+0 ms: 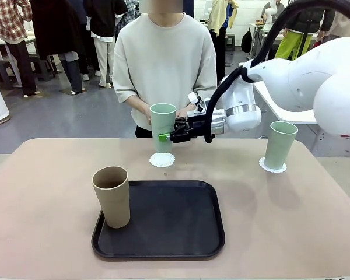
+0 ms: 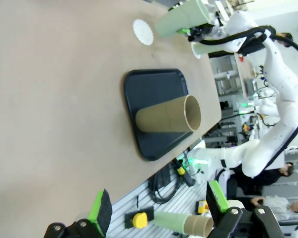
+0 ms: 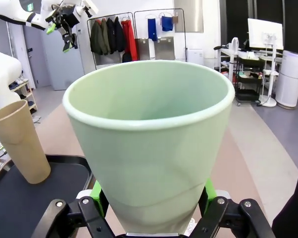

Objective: Place coasters on the table and set cups on them.
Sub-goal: Take one Reusable plastic cup from the Flat Tray and place it on a coaster set by the human.

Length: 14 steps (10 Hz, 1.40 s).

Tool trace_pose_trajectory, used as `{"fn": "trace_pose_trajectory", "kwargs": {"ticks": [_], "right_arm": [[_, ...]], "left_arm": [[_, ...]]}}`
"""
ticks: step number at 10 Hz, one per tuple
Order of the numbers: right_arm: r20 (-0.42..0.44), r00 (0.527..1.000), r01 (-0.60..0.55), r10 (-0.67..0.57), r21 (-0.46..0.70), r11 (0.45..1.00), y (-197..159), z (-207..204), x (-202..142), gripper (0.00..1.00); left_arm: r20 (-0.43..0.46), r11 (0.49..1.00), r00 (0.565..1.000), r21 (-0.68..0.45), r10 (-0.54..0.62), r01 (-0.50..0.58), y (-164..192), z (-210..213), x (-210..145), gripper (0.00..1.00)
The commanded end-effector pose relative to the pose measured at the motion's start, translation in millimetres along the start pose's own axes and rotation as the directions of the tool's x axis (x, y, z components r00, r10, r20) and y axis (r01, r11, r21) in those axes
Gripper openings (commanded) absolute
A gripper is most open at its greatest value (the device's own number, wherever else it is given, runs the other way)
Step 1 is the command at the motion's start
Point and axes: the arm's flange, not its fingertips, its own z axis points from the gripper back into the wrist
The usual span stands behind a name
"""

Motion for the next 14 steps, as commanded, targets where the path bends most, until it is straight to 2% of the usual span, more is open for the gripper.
{"fn": "trace_pose_trajectory", "kwargs": {"ticks": [1,9,14], "right_arm": [[-0.037,0.999,-0.003,0.004,0.030,1.000,-14,-9,-5,0.83],[-0.050,0.998,0.050,-0.047,0.060,0.997,-23,-21,-37,0.83],[-0.073,0.996,0.057,-0.052,0.068,0.996,-25,-23,-44,0.83]], "left_arm": [[0.009,1.000,1.000,-0.009,-0.007,0.007,0,1,0,1.00],[0.009,1.000,1.000,-0.009,-0.007,0.007,0,1,0,1.00],[0.009,1.000,1.000,-0.009,-0.007,0.007,0,1,0,1.00]]}}
